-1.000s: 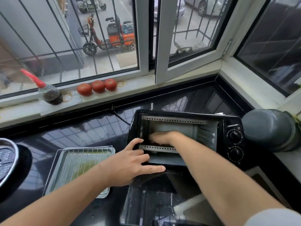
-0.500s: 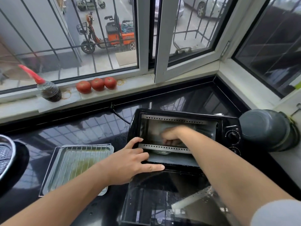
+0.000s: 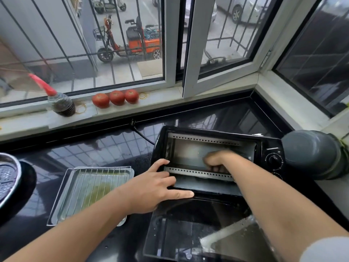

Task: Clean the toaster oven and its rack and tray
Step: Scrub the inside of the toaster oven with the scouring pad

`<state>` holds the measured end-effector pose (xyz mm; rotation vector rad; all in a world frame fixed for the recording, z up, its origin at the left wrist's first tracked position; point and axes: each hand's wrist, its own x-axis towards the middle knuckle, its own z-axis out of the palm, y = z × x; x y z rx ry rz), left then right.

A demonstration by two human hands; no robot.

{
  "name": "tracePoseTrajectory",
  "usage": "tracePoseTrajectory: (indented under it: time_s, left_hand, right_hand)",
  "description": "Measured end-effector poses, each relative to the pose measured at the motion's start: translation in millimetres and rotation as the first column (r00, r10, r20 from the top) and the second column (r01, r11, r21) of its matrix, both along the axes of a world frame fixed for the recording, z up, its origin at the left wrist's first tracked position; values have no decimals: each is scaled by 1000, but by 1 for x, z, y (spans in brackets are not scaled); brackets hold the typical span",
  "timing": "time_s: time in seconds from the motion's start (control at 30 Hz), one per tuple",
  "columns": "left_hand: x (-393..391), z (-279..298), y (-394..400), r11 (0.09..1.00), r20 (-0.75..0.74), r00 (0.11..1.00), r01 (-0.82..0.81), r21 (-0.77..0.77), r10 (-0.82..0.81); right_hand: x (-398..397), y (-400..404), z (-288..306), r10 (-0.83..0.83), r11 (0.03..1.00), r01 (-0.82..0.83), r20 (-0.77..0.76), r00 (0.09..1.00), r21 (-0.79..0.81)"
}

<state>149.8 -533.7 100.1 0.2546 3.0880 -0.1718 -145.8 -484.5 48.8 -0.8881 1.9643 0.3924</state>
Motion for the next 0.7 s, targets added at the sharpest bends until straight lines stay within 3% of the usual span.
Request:
tracePoseTrajectory:
  time_s: [0.07, 0.2, 0.27, 0.37, 0.43, 0.5, 0.6, 0.63, 0.7]
  left_hand:
    - [-2, 1, -3, 1000, 8, 1000, 9, 12, -9]
    - [-4, 4, -4, 1000, -2, 1000, 19, 0, -19]
    - [-3, 3, -3, 1000, 13, 1000, 16, 2, -16]
    - [-2, 1, 0, 1000, 18, 1000, 10, 6, -10]
    - [-3, 2, -1, 1000, 8, 1000, 16, -3, -16]
    - [-4, 2, -1, 1000, -1, 1000, 19, -2, -19]
    - [-4, 0, 0, 1000, 10, 1000, 19, 13, -19]
    - [-4, 0, 0, 1000, 0, 1000, 16, 10, -16]
    - [-4, 1, 0, 1000, 4, 1000, 22, 14, -22]
  right_hand:
    - [-7, 4, -1, 22, 998, -20, -27, 999, 64]
    - [35, -21, -2, -81, 990, 101, 198, 977, -95]
    - [33, -20, 1, -18, 993, 35, 155, 988, -110]
    - [8, 1, 13, 76, 993, -73, -25, 997, 98]
    - [2, 6, 19, 77, 984, -61, -88, 993, 165]
    - [10, -1, 20, 59, 992, -55, -29, 998, 114]
    - [21, -14, 4, -176, 983, 185, 233, 957, -17]
    - [23, -17, 2, -181, 980, 195, 246, 952, -33]
    - [14, -16, 2, -75, 997, 77, 113, 991, -14]
